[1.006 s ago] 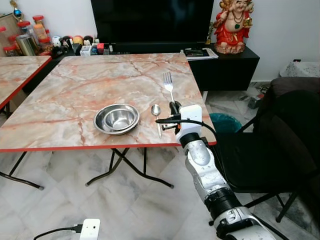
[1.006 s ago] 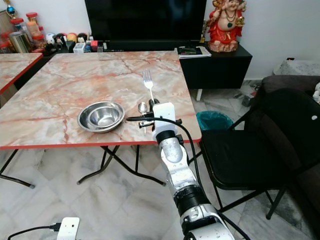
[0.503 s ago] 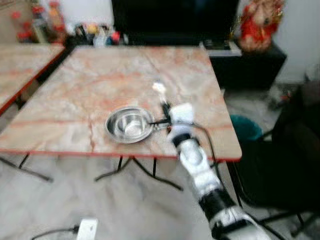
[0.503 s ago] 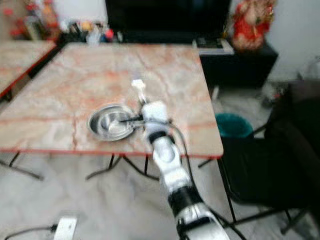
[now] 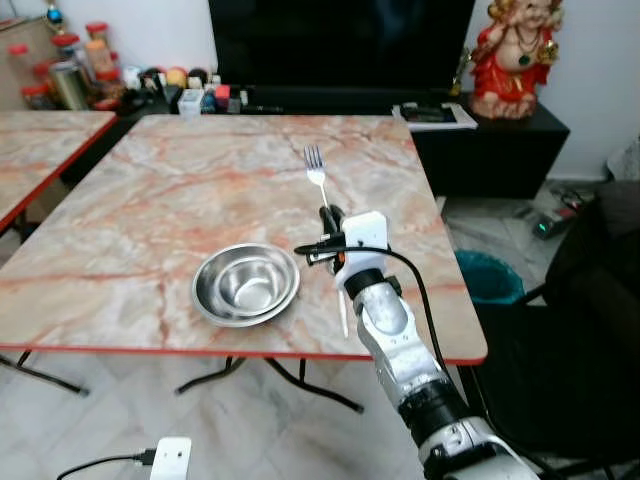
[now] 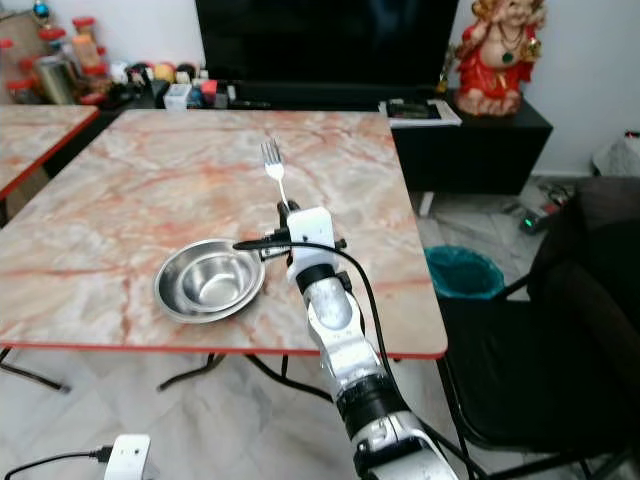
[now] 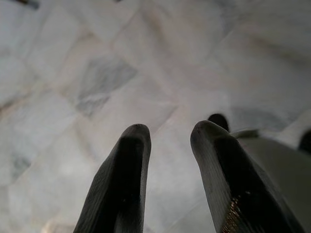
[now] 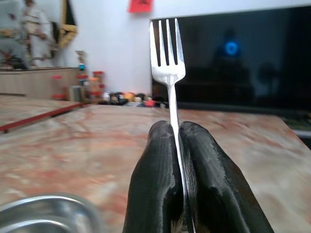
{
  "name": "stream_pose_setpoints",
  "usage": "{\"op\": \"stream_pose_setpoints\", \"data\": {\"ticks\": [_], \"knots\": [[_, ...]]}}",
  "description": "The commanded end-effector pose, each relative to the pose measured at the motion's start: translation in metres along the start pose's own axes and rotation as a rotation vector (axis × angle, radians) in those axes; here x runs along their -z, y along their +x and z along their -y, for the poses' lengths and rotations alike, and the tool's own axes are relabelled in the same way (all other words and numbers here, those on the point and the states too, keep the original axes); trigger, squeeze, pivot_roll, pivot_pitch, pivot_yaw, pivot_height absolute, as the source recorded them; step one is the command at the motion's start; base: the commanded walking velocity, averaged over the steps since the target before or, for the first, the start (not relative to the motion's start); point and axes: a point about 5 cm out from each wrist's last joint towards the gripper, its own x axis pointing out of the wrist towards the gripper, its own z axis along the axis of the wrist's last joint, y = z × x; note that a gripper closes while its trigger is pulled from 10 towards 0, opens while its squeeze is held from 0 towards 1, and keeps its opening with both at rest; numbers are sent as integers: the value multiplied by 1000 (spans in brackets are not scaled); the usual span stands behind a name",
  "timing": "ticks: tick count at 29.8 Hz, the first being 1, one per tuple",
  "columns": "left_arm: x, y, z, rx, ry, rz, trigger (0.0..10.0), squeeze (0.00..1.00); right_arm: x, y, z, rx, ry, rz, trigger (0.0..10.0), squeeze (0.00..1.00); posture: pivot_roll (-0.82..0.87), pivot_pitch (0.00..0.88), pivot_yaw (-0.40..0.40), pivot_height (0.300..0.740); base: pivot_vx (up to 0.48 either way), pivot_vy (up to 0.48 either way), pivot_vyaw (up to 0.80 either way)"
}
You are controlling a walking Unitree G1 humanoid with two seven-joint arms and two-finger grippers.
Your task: Setting the table
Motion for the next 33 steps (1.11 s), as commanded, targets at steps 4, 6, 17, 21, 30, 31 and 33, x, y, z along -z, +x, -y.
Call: {"op": "stream_pose_setpoints", "data": {"ticks": [4,6,17,21,30,31,33], "knots": [[4,-1,5,17,-9,-7,10000,0,13,-7,11,90,-1,-75,10000,0,-23,0,15,740,0,0,0],[7,-1,4,15,-8,-13,10000,0,19,-11,13,93,-34,-111,10000,0,-23,0,13,740,0,0,0],[19,-4,6,19,-8,-42,10000,0,46,-21,20,166,-4,-267,10000,0,-15,0,8,740,0,0,0],[27,-6,7,20,-8,-58,10000,0,58,-25,30,207,6,-350,10000,0,-5,0,-5,740,0,0,0],[42,-10,8,5,-30,-83,10000,0,66,-20,50,222,-3,-446,10000,0,24,0,-41,740,0,0,0],[43,-10,8,3,-34,-83,10000,0,66,-19,49,220,-5,-447,10000,0,32,0,-51,740,0,0,0],[45,-11,8,-4,-46,-82,10000,0,66,-18,49,216,10,-449,10000,0,42,0,-61,740,0,0,0]]}}
